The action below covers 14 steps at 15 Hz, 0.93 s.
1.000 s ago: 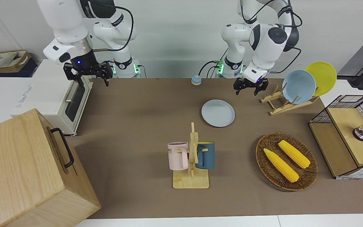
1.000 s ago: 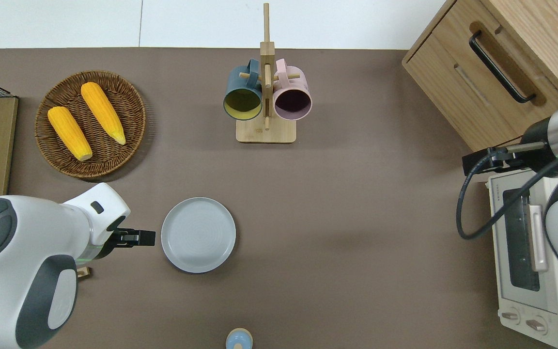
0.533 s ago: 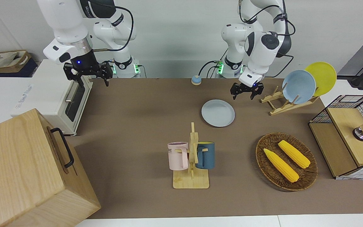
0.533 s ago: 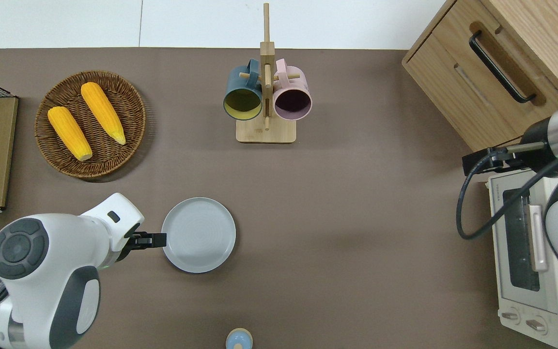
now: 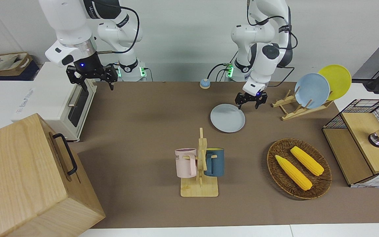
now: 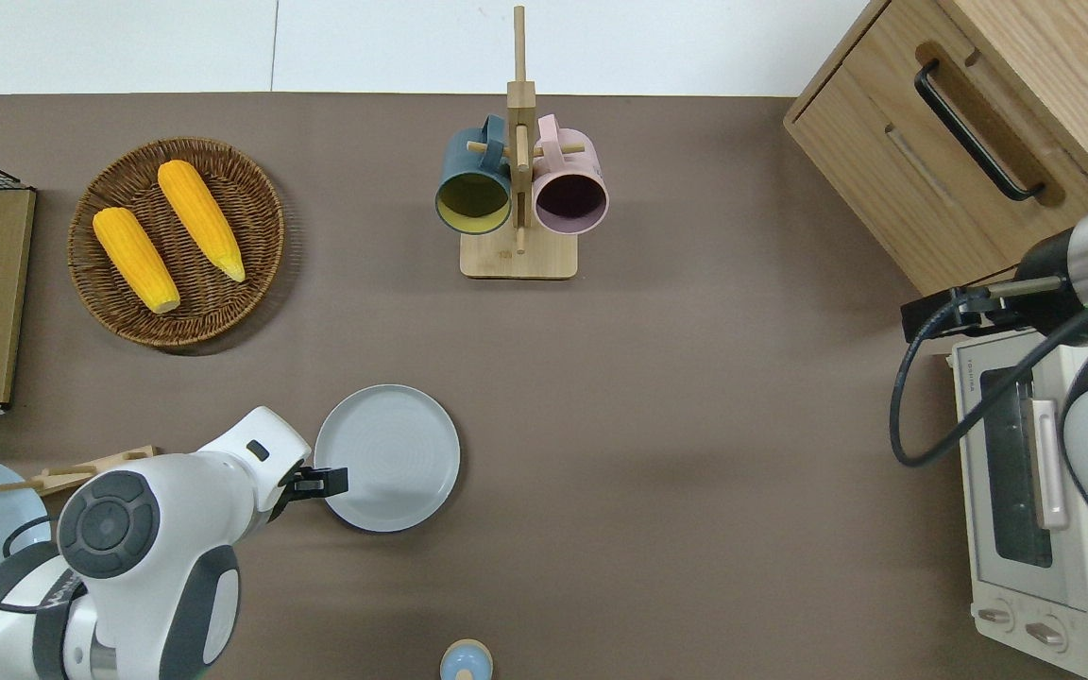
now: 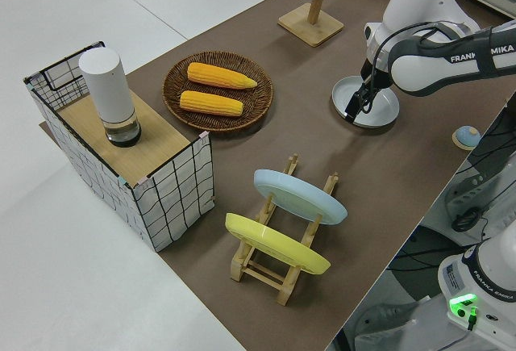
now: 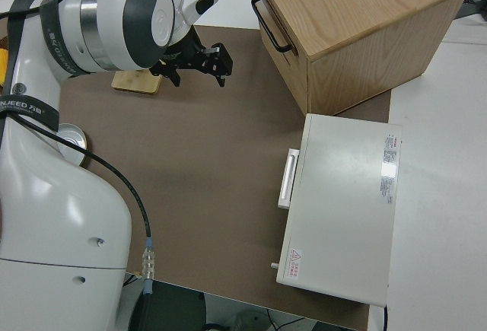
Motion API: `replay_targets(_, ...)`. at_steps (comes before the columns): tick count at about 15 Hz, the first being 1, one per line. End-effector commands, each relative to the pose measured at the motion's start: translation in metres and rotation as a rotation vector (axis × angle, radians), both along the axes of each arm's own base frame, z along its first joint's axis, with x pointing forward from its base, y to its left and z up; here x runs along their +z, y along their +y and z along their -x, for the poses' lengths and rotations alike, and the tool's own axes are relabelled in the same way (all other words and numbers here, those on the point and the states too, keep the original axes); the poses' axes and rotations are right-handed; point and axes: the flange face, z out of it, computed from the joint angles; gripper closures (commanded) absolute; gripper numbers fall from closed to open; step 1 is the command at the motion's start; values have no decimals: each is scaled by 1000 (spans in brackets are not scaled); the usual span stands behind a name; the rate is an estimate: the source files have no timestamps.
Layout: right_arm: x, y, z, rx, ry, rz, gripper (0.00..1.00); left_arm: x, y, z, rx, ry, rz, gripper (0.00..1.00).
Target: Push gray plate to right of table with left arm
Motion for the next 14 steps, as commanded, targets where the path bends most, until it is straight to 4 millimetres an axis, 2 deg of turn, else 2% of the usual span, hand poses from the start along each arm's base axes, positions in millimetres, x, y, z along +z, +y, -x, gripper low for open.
replay_targets(1,3,0,3,-4,4,-6,17,-27,-10,2,20,-3,18,7)
replay_targets(10,3,0,3,-4,4,-6,17,-47,-5,-2,19,6,20,15)
replay_targets(11,3,0,3,-4,4,-6,17,-47,-5,-2,20,6,20,46)
replay_targets(12,3,0,3,-4,4,-6,17,-47,-5,-2,19,6,20,133)
replay_targets(13,3,0,3,-4,4,-6,17,-47,-5,-2,18,6,19,267)
replay_targets(14,3,0,3,-4,4,-6,17,-47,-5,-2,18,6,19,337)
